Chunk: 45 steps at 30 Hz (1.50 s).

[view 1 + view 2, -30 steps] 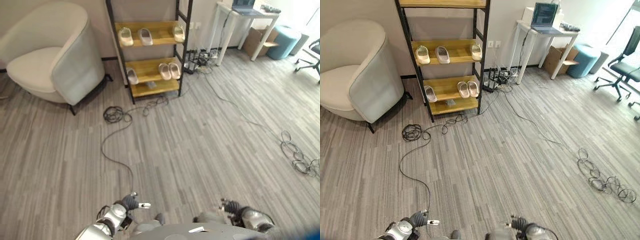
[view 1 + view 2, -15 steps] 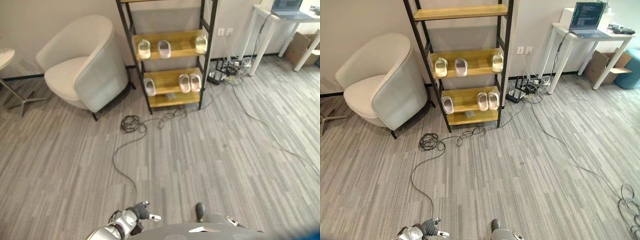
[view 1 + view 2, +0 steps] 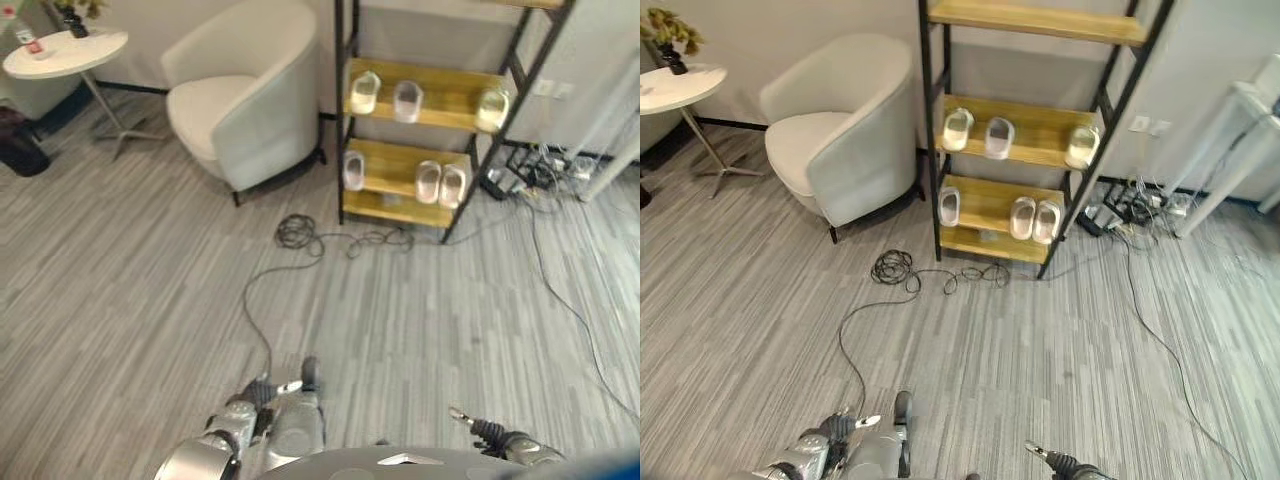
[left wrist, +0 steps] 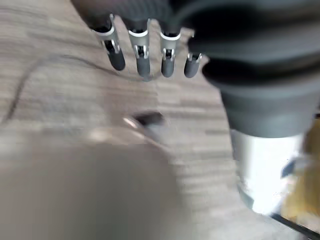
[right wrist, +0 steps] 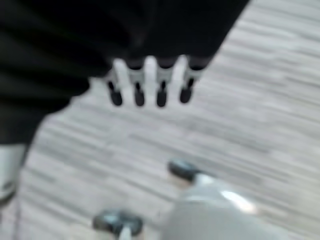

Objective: Arrange the slippers neatly on the shoe rack.

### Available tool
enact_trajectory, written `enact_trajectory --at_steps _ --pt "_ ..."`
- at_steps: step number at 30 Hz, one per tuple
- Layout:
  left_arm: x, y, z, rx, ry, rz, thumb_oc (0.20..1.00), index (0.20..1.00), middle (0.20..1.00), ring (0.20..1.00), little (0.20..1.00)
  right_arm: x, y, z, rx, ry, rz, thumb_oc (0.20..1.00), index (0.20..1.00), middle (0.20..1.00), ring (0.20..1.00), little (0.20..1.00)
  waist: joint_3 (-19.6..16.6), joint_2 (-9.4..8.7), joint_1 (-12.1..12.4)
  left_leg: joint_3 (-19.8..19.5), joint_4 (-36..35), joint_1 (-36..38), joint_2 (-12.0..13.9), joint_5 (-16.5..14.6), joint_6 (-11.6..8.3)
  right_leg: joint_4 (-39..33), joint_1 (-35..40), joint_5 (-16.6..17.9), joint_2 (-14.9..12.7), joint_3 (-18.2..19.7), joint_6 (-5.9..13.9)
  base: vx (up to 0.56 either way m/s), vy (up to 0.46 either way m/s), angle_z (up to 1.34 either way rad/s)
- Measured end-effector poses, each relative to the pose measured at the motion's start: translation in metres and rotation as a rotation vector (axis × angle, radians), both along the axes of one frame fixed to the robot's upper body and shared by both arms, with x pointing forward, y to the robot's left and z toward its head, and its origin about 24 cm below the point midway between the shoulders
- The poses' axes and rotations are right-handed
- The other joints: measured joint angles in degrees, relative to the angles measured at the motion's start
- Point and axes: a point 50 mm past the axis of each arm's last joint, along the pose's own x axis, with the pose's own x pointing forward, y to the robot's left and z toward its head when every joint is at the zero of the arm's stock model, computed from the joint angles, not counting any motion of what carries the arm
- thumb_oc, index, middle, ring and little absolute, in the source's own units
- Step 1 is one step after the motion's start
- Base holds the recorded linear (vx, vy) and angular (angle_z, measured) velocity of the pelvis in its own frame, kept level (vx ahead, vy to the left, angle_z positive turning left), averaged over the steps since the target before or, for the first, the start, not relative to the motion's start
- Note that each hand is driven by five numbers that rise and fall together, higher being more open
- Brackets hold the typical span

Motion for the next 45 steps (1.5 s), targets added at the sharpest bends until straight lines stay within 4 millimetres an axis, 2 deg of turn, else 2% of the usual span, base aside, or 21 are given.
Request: enact_trajectory --at_steps 1,3,5,9,12,14,15,16,18,21,25,27,29,31,33,35,36,38,40,42,45 --pt "-0.011 0.003 -0.002 0.000 0.020 0.030 1.000 1.000 1.000 1.000 1.000 -0.006 0.006 -0.002 0.015 0.013 0.007 1.000 1.000 1.000 1.000 1.000 -0.73 -1.06 0.28 0.44 1.18 0.17 -1.19 2.76 1.95 0.02 0.94 -1.27 -1.11 0.86 1.34 0.36 0.108 -0.14" --pt "-0.028 0.016 -0.003 0.027 0.061 0.057 1.000 1.000 1.000 1.000 1.000 -0.020 0.021 -0.008 0.045 0.064 0.033 1.000 1.000 1.000 1.000 1.000 -2.61 -5.23 0.32 0.66 1.55 0.44 -4.54 2.81 3.44 0.46 1.29 -2.31 -4.33 1.04 3.47 0.26 0.099 -0.12" --pt "-0.034 0.021 -0.003 0.039 0.083 0.059 1.000 1.000 1.000 1.000 1.000 -0.037 0.031 -0.012 0.072 0.113 0.044 1.000 1.000 1.000 1.000 1.000 -3.22 -6.33 0.26 0.21 1.34 2.42 -6.08 2.74 9.18 3.60 1.22 -1.83 -5.50 1.18 4.83 0.33 0.176 0.05" --pt "-0.028 0.023 -0.001 0.062 0.077 -0.005 1.000 1.000 1.000 1.000 1.000 -0.047 0.036 -0.013 0.092 0.142 0.079 1.000 1.000 1.000 1.000 1.000 -5.19 -7.80 0.60 0.70 0.40 4.60 -7.79 -0.18 10.31 6.76 0.38 -0.02 -7.05 3.91 8.08 0.25 0.160 0.00" --pt "-0.020 0.019 -0.001 0.073 0.073 -0.082 1.000 1.000 1.000 1.000 1.000 -0.034 0.036 -0.012 0.093 0.103 0.094 1.000 1.000 1.000 1.000 1.000 -6.31 -7.00 0.34 1.79 -0.56 6.39 -7.70 -1.55 11.27 13.56 -2.82 0.20 -7.43 4.62 10.82 0.19 0.173 -0.22" --pt "-0.013 0.013 0.000 0.075 0.056 -0.144 1.000 1.000 1.000 1.000 1.000 -0.022 0.032 -0.009 0.081 0.070 0.105 1.000 1.000 1.000 1.000 1.000 -5.80 -4.00 -0.24 1.59 -1.56 7.97 -6.16 -1.40 11.31 23.45 -7.26 1.30 -6.36 5.30 12.99 0.09 0.087 -0.14" --pt "-0.004 0.010 0.002 0.080 0.024 -0.179 1.000 1.000 1.000 1.000 1.000 -0.013 0.030 -0.007 0.074 0.037 0.120 1.000 1.000 1.000 1.000 1.000 -5.24 -2.23 -1.15 1.57 -2.63 9.54 -5.80 -1.97 12.54 34.77 -12.75 1.51 -6.67 5.32 16.86 0.14 0.087 -0.05" --pt "0.001 0.010 0.004 0.085 0.011 -0.196 1.000 1.000 1.000 1.000 1.000 -0.009 0.030 -0.006 0.074 0.021 0.129 1.000 1.000 1.000 1.000 1.000 -5.16 -2.00 -1.34 1.70 -3.08 9.66 -6.18 -1.94 12.72 39.33 -15.40 1.12 -7.26 5.20 16.81 0.22 0.103 -0.01" --pt "0.013 0.009 0.007 0.120 -0.006 -0.292 1.000 1.000 1.000 1.000 1.000 0.001 0.026 -0.004 0.061 -0.009 0.140 1.000 1.000 1.000 1.000 1.000 -4.40 -0.83 -2.66 1.55 -4.88 11.67 -6.83 -2.68 13.50 41.70 -21.07 -2.22 -10.02 1.06 14.88 0.29 0.024 -0.06" --pt "0.015 0.010 0.008 0.163 0.007 -0.371 1.000 1.000 1.000 1.000 1.000 0.011 0.019 0.000 0.029 -0.040 0.156 1.000 1.000 1.000 1.000 1.000 -3.31 0.52 -4.78 1.44 -5.76 13.41 -6.94 -3.02 13.22 25.73 -24.11 -0.94 -11.54 -1.54 12.69 0.36 -0.134 0.06" --pt "0.004 0.006 0.003 0.170 0.060 -0.414 1.000 1.000 1.000 1.000 1.000 0.015 0.019 0.001 0.019 -0.060 0.150 1.000 1.000 1.000 1.000 1.000 -2.46 0.37 -7.44 -0.22 -7.01 15.94 -7.88 -3.71 12.22 2.89 -24.58 10.08 -14.11 -0.62 12.68 0.37 -0.202 0.23" --pt "0.000 0.003 0.001 0.162 0.069 -0.421 1.000 1.000 1.000 1.000 1.000 0.013 0.018 0.001 0.021 -0.060 0.134 1.000 1.000 1.000 1.000 1.000 -1.93 0.42 -8.60 -0.93 -7.02 17.17 -7.70 -4.96 10.83 2.25 -25.60 12.33 -14.90 0.61 12.70 0.33 -0.209 0.22" --pt "-0.019 0.002 -0.004 0.158 0.127 -0.449 1.000 1.000 1.000 1.000 1.000 0.011 0.020 0.000 0.022 -0.051 0.141 1.000 1.000 1.000 1.000 1.000 -2.48 -0.26 -9.80 -3.26 -7.07 19.82 -7.02 -6.75 8.71 2.26 -24.03 14.32 -13.53 5.38 13.01 0.23 -0.192 0.49" --pt "-0.035 0.007 -0.007 0.160 0.167 -0.442 1.000 1.000 1.000 1.000 1.000 -0.010 0.020 -0.005 0.025 0.009 0.125 1.000 1.000 1.000 1.000 1.000 -4.28 -1.91 -10.17 -5.62 -6.89 22.65 -5.80 -8.67 5.55 2.92 -20.70 16.63 -11.70 7.27 10.41 0.44 -0.472 0.63" --pt "-0.043 -0.002 -0.010 0.129 0.175 -0.434 1.000 1.000 1.000 1.000 1.000 -0.021 0.005 -0.004 -0.010 0.045 0.114 1.000 1.000 1.000 1.000 1.000 -5.63 0.96 -9.78 -6.46 -4.87 23.18 -1.08 -9.85 2.66 2.62 -18.39 14.88 -7.33 5.19 8.00 0.22 -0.299 0.32" --pt "-0.041 -0.004 -0.010 0.112 0.161 -0.389 1.000 1.000 1.000 1.000 1.000 -0.020 -0.002 -0.003 -0.024 0.046 0.104 1.000 1.000 1.000 1.000 1.000 -5.71 1.23 -9.59 -7.51 5.18 19.97 1.69 -12.22 -0.42 2.32 -15.93 13.88 -5.18 3.62 6.11 0.19 -0.476 0.20" --pt "-0.037 -0.004 -0.010 0.108 0.149 -0.363 1.000 1.000 1.000 1.000 1.000 -0.013 -0.002 -0.001 -0.018 0.019 0.079 1.000 1.000 1.000 1.000 1.000 -5.32 0.16 -9.11 -9.34 17.19 14.34 2.56 -12.87 -1.73 3.16 -15.35 12.05 -3.50 2.35 4.12 0.14 -0.429 0.14" --pt "-0.019 0.008 -0.003 0.138 0.100 -0.327 1.000 1.000 1.000 1.000 1.000 -0.014 0.001 -0.002 -0.011 0.023 0.088 1.000 1.000 1.000 1.000 1.000 -4.56 -2.02 -8.08 -9.88 32.50 7.84 4.26 -9.70 -1.73 3.45 -13.85 10.88 -2.37 2.32 1.23 0.13 -0.260 -0.10" --pt "-0.006 0.006 0.000 0.137 0.054 -0.333 1.000 1.000 1.000 1.000 1.000 -0.010 -0.002 -0.001 -0.028 0.013 0.111 1.000 1.000 1.000 1.000 1.000 -3.62 -2.56 -7.78 -9.78 39.34 3.76 5.15 -9.40 -0.44 3.26 -11.90 8.93 -0.53 1.77 -2.19 0.22 -0.179 0.07" --pt "0.012 0.001 0.006 0.131 -0.025 -0.336 1.000 1.000 1.000 1.000 1.000 -0.013 -0.006 -0.001 -0.045 0.031 0.112 1.000 1.000 1.000 1.000 1.000 -2.30 -3.22 -6.10 -8.53 36.49 1.65 3.85 -10.25 -0.53 3.01 -10.71 7.91 -0.43 1.18 -3.38 0.22 -0.063 0.20" --pt "0.024 0.000 0.010 0.130 -0.067 -0.324 1.000 1.000 1.000 1.000 1.000 -0.007 -0.004 0.000 -0.044 0.015 0.116 1.000 1.000 1.000 1.000 1.000 0.02 -3.15 -4.20 -4.86 20.78 0.88 2.22 -8.96 -0.41 0.93 -8.12 7.38 -0.33 0.82 -3.51 0.31 0.030 0.10"
